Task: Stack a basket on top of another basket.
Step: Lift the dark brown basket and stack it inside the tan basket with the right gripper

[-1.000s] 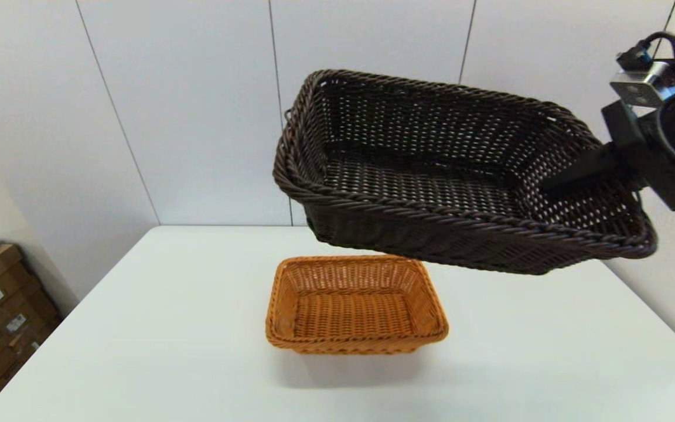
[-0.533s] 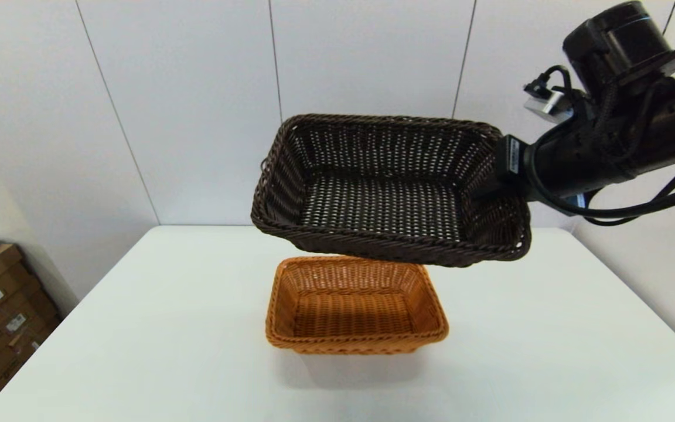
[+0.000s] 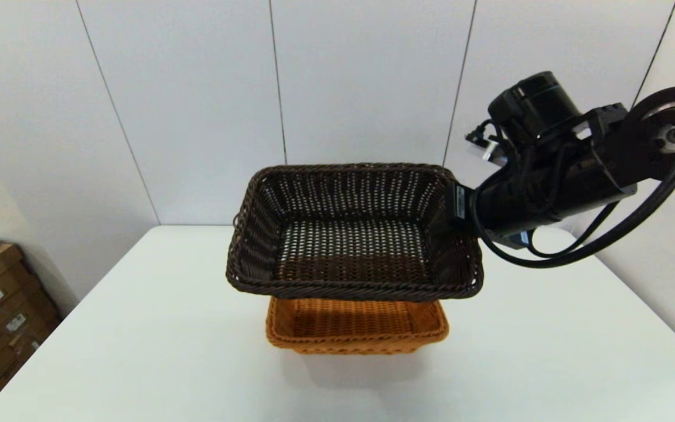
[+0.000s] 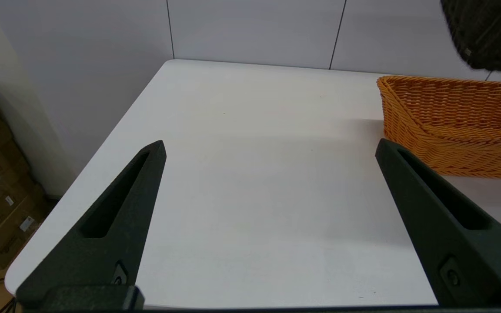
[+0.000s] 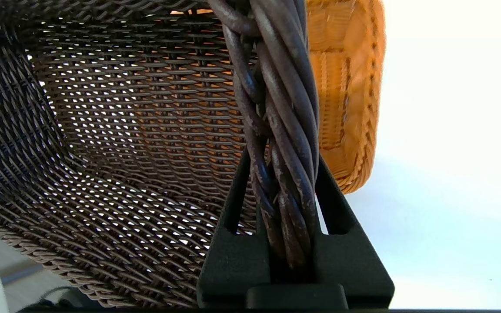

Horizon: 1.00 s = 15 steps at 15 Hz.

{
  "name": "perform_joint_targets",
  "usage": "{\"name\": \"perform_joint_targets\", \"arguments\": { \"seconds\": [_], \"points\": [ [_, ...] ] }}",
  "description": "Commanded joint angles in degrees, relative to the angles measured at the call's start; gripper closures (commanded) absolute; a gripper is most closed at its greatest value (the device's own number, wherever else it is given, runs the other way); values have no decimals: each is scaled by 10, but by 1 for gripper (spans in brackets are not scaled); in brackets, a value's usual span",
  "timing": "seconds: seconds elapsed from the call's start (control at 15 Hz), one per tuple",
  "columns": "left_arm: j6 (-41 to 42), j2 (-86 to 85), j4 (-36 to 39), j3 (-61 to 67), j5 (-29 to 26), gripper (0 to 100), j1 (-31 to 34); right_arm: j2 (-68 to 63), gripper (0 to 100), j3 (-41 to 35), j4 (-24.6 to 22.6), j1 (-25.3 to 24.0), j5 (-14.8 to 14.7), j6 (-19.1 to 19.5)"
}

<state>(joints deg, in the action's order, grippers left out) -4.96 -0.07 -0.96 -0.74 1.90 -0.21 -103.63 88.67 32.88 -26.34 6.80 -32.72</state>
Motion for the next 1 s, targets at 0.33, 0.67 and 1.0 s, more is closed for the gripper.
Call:
{"name": "perform_joint_targets", "arguments": {
  "seconds": [0.33, 0.67, 1.0],
  "points": [
    [0, 1, 0, 0, 0, 0, 0, -81, 100, 5, 5, 31, 80, 56],
    [0, 1, 0, 0, 0, 0, 0, -115, 100, 32, 5, 45, 84, 59],
    [0, 1, 0, 0, 0, 0, 0, -137, 100, 39, 4, 47, 88, 60]
  ]
}}
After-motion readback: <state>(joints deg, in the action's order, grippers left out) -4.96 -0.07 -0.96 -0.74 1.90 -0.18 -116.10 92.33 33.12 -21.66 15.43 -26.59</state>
